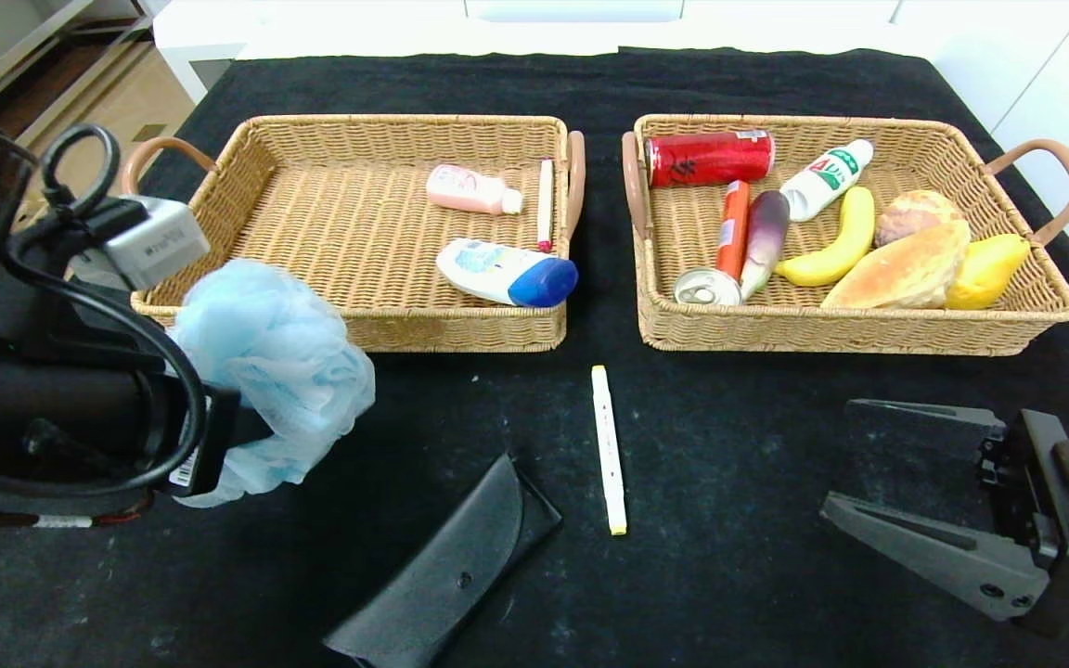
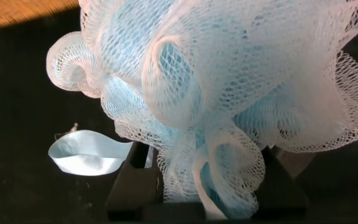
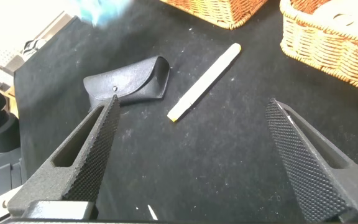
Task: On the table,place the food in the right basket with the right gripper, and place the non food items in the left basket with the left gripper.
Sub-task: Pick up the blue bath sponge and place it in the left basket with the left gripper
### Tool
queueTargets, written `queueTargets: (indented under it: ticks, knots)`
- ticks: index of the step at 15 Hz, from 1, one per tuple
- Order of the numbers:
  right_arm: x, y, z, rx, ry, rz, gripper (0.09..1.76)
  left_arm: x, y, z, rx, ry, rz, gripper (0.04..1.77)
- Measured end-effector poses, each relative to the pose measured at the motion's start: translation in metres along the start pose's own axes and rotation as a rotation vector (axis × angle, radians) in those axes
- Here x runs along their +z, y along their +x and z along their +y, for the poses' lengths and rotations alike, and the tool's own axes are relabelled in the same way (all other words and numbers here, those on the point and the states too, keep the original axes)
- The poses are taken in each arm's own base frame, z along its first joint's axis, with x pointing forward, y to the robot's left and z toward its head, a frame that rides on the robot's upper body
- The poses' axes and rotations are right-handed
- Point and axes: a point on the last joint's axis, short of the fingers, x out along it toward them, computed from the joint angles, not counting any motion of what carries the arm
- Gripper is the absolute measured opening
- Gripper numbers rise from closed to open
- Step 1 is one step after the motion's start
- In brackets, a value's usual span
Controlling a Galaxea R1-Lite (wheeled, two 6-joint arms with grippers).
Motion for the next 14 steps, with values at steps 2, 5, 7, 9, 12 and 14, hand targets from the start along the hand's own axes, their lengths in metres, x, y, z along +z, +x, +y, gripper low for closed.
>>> queueTargets:
  ticks: [2, 5, 7, 9, 12, 14]
  knots:
    - [0.0, 0.0, 0.0, 0.001, 0.001, 0.002, 1.71, 0.013, -0.013, 0.003, 0.001, -0.021, -0.067, 0.59]
    - [-0.001, 0.001, -0.001, 0.0, 0.003, 0.005, 1.71, 0.033, -0.022, 0.007, 0.023, -0.049, -0.148, 0.59]
    - [-0.001, 0.001, -0.001, 0.0, 0.004, 0.006, 1.71, 0.048, -0.019, 0.009, 0.041, -0.062, -0.179, 0.59]
    - [-0.001, 0.001, -0.001, 0.0, 0.003, 0.005, 1.71, 0.062, -0.011, 0.011, 0.058, -0.07, -0.193, 0.58]
    - [0.0, 0.001, -0.001, -0.002, 0.001, 0.001, 1.71, 0.084, 0.001, 0.011, 0.07, -0.065, -0.225, 0.57]
    - [0.0, 0.0, -0.002, -0.005, -0.001, -0.002, 1.71, 0.102, 0.008, 0.011, 0.075, -0.065, -0.259, 0.57]
